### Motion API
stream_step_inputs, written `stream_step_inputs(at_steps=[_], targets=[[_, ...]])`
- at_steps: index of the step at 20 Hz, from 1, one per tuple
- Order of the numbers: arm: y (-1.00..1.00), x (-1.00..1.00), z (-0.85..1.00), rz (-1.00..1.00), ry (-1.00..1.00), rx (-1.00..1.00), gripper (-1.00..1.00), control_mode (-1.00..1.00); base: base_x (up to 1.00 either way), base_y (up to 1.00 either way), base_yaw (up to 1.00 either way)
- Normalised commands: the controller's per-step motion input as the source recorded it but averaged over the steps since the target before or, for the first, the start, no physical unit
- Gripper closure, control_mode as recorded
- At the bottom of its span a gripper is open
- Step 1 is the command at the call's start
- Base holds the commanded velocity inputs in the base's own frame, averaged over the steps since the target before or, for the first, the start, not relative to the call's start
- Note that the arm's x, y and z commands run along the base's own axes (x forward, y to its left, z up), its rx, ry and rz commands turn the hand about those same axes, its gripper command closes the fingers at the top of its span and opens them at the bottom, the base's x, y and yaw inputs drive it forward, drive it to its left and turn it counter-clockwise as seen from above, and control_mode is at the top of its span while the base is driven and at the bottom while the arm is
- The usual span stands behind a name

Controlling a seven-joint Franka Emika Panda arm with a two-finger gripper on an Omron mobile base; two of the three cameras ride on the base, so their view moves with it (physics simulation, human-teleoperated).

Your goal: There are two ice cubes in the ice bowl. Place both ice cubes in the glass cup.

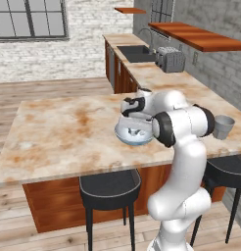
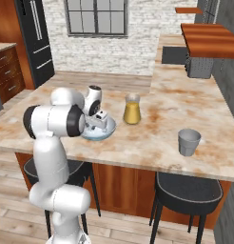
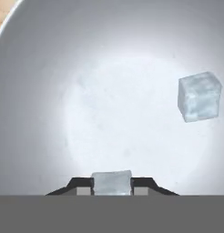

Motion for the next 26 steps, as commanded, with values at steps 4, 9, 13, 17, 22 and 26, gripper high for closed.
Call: stream_step_inputs(at_steps=[4,9,13,17,22,26], targets=[[-0.15,-0.21,1.00,-0.02,-0.13,0.00,1.00,-1.00,0.00,0.00,0.00],[-0.71,-0.81,0.88,-0.08,-0.04,0.03,1.00,-1.00,0.00,0.00,0.00],[-0.93,-1.00,0.61,-0.10,0.00,0.02,1.00,-1.00,0.00,0.00,0.00],[-0.93,-1.00,0.62,-0.14,0.00,0.02,1.00,-1.00,0.00,0.00,0.00],[-0.99,-1.00,0.55,-0.19,0.00,0.01,1.00,-1.00,0.00,0.00,0.00],[-0.77,-0.74,0.14,-0.14,-0.04,0.00,1.00,-1.00,0.00,0.00,0.00]])
